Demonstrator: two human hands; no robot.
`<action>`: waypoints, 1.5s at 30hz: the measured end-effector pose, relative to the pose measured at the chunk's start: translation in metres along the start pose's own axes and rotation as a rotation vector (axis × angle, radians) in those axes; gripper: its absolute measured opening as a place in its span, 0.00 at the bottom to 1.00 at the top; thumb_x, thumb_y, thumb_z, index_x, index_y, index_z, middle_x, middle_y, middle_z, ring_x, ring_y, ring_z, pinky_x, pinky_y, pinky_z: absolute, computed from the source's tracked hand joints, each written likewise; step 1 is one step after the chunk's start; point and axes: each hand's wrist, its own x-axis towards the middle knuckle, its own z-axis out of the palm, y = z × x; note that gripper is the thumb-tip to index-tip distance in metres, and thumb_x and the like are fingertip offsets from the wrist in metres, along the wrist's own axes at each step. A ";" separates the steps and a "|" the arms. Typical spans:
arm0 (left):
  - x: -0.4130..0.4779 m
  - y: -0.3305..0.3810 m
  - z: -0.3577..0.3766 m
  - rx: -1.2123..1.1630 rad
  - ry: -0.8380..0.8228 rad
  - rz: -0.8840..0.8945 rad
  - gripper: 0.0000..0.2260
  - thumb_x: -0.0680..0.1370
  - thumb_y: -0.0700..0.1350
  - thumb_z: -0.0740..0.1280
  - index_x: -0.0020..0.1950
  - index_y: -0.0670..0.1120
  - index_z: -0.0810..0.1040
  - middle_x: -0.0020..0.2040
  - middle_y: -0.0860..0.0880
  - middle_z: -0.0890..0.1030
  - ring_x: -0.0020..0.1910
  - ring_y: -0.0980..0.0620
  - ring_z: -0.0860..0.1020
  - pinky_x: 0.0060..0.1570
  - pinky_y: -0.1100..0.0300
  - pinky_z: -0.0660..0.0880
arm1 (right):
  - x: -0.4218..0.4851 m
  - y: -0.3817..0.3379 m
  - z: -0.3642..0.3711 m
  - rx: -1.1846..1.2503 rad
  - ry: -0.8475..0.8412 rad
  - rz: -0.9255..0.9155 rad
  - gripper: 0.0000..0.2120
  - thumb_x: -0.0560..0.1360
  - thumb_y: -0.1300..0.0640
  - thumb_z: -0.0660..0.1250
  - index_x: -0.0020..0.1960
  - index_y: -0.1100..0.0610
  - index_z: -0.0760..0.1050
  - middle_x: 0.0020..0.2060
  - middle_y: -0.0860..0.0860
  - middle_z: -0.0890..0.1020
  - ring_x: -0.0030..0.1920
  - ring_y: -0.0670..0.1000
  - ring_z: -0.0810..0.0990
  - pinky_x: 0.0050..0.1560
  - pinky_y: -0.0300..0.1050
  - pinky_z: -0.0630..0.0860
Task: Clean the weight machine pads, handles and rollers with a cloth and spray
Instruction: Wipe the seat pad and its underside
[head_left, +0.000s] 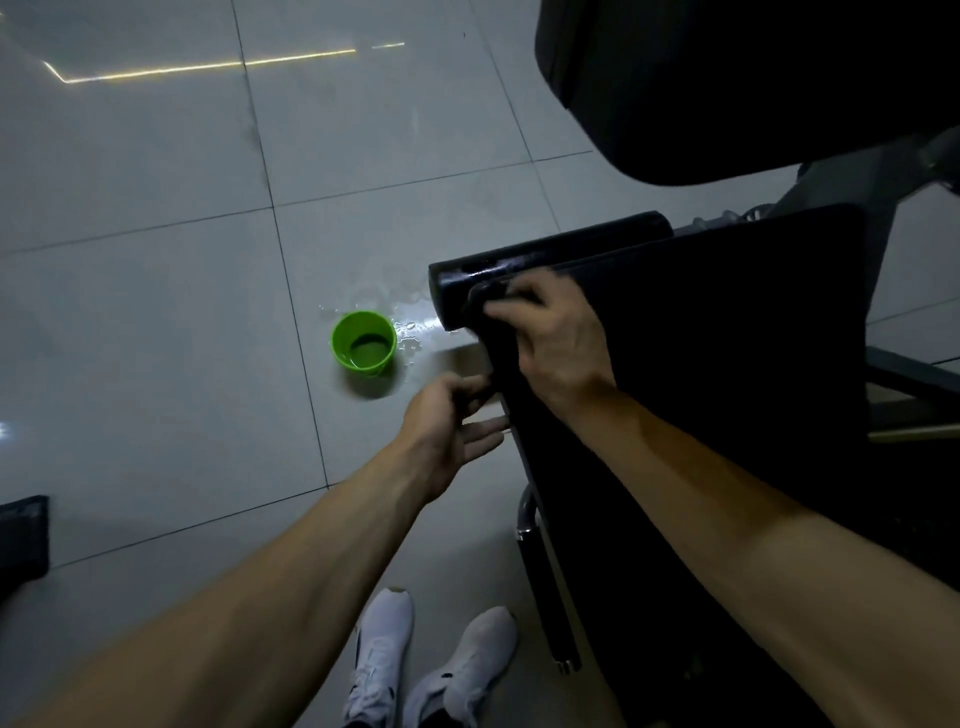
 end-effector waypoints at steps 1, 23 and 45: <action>0.003 0.002 -0.002 -0.040 -0.005 -0.023 0.16 0.82 0.51 0.55 0.56 0.47 0.80 0.67 0.51 0.80 0.59 0.40 0.83 0.67 0.46 0.74 | -0.029 0.001 -0.004 0.010 -0.044 -0.039 0.11 0.74 0.61 0.74 0.55 0.52 0.86 0.54 0.53 0.81 0.53 0.57 0.78 0.47 0.51 0.78; 0.013 -0.022 0.030 0.241 0.204 0.163 0.22 0.79 0.63 0.68 0.56 0.45 0.81 0.51 0.53 0.87 0.45 0.49 0.87 0.37 0.58 0.72 | -0.221 0.017 -0.036 0.010 -0.316 0.081 0.08 0.75 0.59 0.69 0.49 0.57 0.87 0.53 0.56 0.83 0.57 0.59 0.81 0.50 0.52 0.84; -0.001 -0.122 0.033 0.445 -0.009 0.076 0.12 0.81 0.55 0.67 0.55 0.47 0.80 0.57 0.47 0.83 0.54 0.47 0.84 0.53 0.57 0.81 | -0.284 0.004 -0.031 0.024 -0.081 0.497 0.19 0.73 0.60 0.57 0.47 0.56 0.87 0.50 0.55 0.84 0.55 0.58 0.79 0.50 0.51 0.82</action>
